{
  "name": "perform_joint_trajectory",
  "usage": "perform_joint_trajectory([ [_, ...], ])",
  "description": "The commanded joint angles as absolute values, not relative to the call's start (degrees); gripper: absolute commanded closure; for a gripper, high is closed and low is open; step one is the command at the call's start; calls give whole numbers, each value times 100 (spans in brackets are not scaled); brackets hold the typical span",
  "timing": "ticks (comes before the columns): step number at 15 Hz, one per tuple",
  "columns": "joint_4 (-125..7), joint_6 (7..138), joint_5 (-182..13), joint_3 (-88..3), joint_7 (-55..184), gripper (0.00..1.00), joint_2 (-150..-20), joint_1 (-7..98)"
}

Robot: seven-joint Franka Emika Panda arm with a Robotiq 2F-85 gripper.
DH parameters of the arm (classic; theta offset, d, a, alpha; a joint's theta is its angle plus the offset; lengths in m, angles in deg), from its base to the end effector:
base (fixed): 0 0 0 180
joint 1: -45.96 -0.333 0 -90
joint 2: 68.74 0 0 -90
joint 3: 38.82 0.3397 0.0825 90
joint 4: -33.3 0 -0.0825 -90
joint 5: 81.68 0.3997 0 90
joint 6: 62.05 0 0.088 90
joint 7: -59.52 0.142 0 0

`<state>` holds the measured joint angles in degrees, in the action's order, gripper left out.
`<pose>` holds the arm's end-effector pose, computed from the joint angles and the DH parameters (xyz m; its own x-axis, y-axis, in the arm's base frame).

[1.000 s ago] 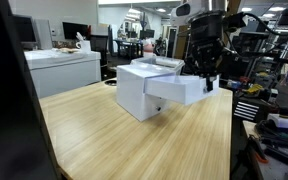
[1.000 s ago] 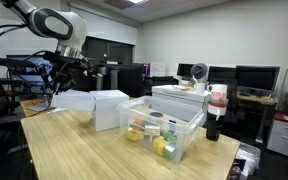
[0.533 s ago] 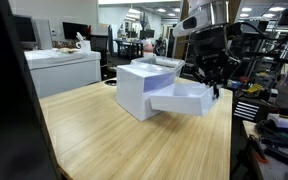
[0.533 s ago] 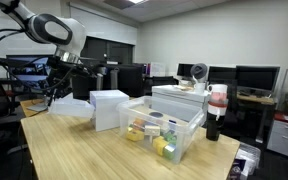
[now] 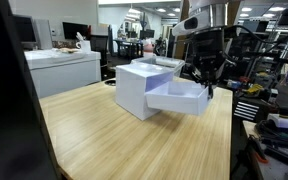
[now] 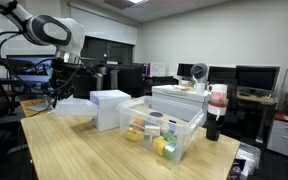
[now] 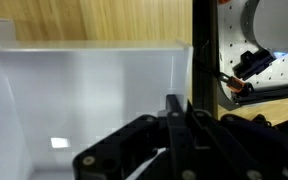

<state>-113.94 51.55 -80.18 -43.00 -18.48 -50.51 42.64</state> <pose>0.3817 -0.0019 0.3335 0.2276 0.9737 -0.0133 0.9368 -0.2226 -0.2699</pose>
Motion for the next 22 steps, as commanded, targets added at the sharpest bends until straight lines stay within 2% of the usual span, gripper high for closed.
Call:
perform_joint_trajectory([
  [1,-11660,5497,-8010,-4366,-2107,99,-4769,4245],
  [22,-11694,5611,-8132,-4558,-2238,99,-4404,4312],
])
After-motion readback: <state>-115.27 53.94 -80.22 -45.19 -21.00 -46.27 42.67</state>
